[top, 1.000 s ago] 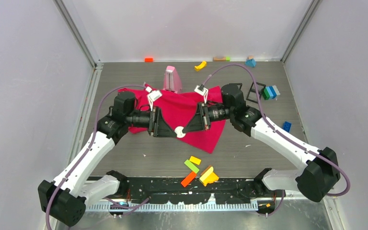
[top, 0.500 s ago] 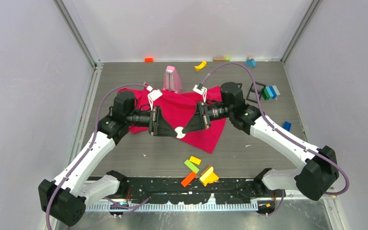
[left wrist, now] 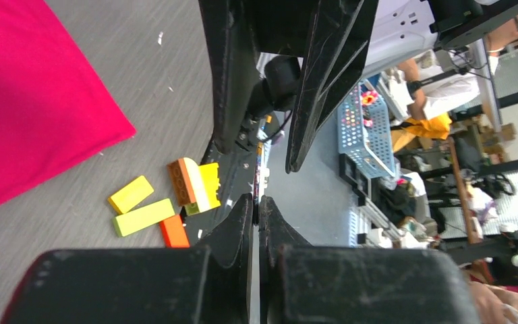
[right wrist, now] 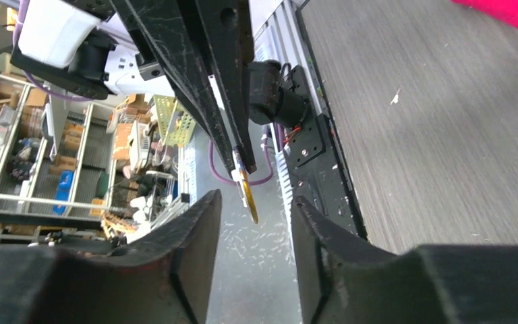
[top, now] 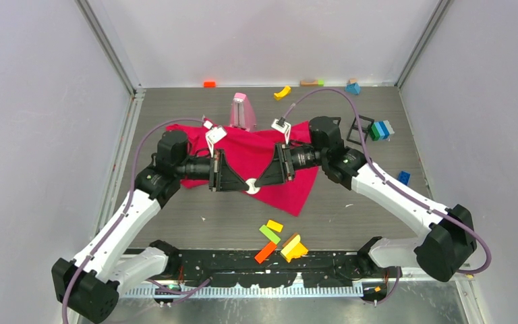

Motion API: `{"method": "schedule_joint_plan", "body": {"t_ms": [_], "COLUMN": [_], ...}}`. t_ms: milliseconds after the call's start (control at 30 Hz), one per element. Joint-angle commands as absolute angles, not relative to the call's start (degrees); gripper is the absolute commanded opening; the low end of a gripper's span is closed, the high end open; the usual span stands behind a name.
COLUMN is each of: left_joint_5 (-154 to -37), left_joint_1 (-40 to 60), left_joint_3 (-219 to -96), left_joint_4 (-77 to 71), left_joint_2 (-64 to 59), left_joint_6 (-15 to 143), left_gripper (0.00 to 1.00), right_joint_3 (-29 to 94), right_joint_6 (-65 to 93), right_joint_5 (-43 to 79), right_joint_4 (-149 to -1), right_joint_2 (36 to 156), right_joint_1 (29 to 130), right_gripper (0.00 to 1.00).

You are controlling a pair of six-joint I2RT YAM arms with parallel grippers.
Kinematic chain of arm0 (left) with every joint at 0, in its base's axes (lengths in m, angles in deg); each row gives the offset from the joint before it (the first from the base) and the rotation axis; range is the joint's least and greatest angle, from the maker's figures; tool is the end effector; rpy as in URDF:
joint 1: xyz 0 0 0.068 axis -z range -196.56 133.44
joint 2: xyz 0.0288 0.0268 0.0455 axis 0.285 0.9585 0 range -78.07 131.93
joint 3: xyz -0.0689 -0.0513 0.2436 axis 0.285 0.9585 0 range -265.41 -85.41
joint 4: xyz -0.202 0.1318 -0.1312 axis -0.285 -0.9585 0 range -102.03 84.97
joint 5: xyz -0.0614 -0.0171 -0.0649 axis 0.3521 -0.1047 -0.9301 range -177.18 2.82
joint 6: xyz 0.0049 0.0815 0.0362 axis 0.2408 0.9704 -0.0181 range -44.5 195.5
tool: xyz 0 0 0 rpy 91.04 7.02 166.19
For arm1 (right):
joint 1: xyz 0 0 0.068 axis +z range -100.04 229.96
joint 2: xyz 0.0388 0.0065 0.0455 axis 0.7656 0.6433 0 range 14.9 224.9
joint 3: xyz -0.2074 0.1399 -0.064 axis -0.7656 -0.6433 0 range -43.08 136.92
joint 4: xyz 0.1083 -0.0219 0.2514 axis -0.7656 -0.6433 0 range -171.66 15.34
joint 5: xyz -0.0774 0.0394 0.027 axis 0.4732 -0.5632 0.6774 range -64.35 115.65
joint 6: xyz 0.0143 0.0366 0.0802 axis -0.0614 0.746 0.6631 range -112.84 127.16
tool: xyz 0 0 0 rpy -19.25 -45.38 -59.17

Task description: Pin the brooch onto the clothing

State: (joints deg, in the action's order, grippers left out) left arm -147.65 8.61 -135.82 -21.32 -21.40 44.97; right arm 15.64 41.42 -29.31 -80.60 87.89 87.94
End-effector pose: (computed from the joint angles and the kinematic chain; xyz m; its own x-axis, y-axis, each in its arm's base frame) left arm 0.1984 -0.1698 0.3096 -0.7748 0.0875 -0.6261 0.6308 0.1728 -0.7565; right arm 0.2163 0.2516 0.3045 -0.7649 -0.1872 -0.6164 -0.6393 0.1028 0.7621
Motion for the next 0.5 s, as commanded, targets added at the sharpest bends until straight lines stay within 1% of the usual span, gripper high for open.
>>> {"method": "schedule_joint_plan", "body": {"t_ms": [0, 100, 233, 333, 467], "left_joint_5": [-141.4, -138.6, -138.1, -138.2, -139.1], "left_joint_1": [8.8, 8.6, 8.6, 8.6, 8.4], "left_joint_3": [-135.3, -134.3, -133.2, -132.9, -132.4], "left_joint_4": [-18.2, -16.5, -14.4, -14.2, -12.7], "left_joint_2": [-25.7, -26.5, -26.4, -26.9, -27.1], "left_joint_6": [48.8, 49.3, 48.8, 48.6, 47.7], "left_gripper": [0.0, 0.0, 0.0, 0.0, 0.0], "right_joint_3": [14.8, 10.5, 2.3, -0.2, -1.3], "right_joint_6": [42.4, 46.7, 52.7, 55.9, 57.5], "right_joint_5": [-22.6, -17.6, -12.1, -11.4, -12.9], "right_joint_4": [-72.9, -65.5, -53.2, -47.1, -44.9], "right_joint_2": [82.8, 79.3, 76.2, 76.0, 77.7], "right_joint_1": [88.3, 88.3, 88.3, 88.3, 88.9], "right_gripper": [0.52, 0.56, 0.6, 0.61, 0.62]}}
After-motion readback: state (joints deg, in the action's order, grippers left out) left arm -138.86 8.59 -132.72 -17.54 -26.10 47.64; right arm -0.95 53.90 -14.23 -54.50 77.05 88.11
